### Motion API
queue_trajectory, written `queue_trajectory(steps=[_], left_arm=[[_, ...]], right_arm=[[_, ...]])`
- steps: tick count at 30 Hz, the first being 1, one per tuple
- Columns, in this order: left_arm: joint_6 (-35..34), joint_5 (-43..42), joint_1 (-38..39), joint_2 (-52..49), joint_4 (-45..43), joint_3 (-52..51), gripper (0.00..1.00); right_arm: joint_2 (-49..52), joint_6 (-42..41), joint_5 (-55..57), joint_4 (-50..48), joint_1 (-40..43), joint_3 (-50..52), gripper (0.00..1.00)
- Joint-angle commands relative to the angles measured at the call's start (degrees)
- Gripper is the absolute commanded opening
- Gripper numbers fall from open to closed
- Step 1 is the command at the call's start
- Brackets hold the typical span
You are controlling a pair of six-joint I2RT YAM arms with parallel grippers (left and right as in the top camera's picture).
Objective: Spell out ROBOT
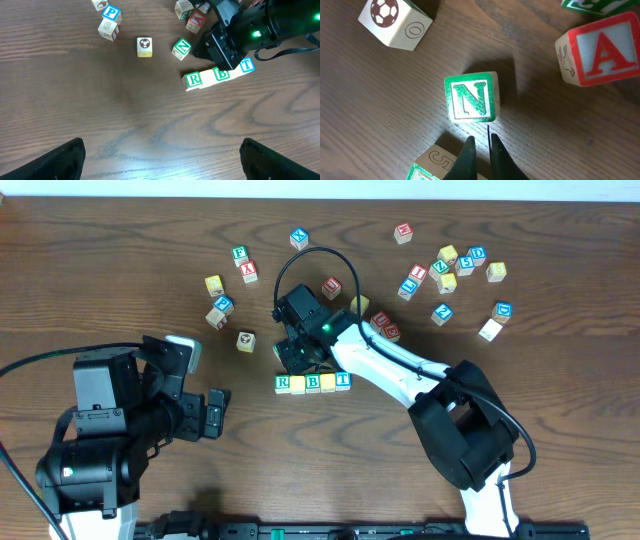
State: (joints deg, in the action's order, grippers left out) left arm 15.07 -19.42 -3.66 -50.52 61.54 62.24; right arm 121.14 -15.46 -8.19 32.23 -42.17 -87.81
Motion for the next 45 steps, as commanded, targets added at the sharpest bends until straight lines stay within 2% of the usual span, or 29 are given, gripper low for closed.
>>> queue_trajectory(steps=[1,18,45], left_arm=[[0.55,-0.68,-0.28,0.04,0.15,0.46,0.97],[0.55,-0.68,-0.28,0.04,0.15,0.46,0.97],[0.55,-0.68,-0.28,0.04,0.15,0.46,0.97]], right_arm=[[0.74,-0.81,-0.31,0.37,-0.66,-1.05,0.05],[0.74,-2.10,0.57,2.45,-3.04,-0.96,0.01],[0.76,-2.93,0.26,2.47,-4.35,-0.57,0.01]])
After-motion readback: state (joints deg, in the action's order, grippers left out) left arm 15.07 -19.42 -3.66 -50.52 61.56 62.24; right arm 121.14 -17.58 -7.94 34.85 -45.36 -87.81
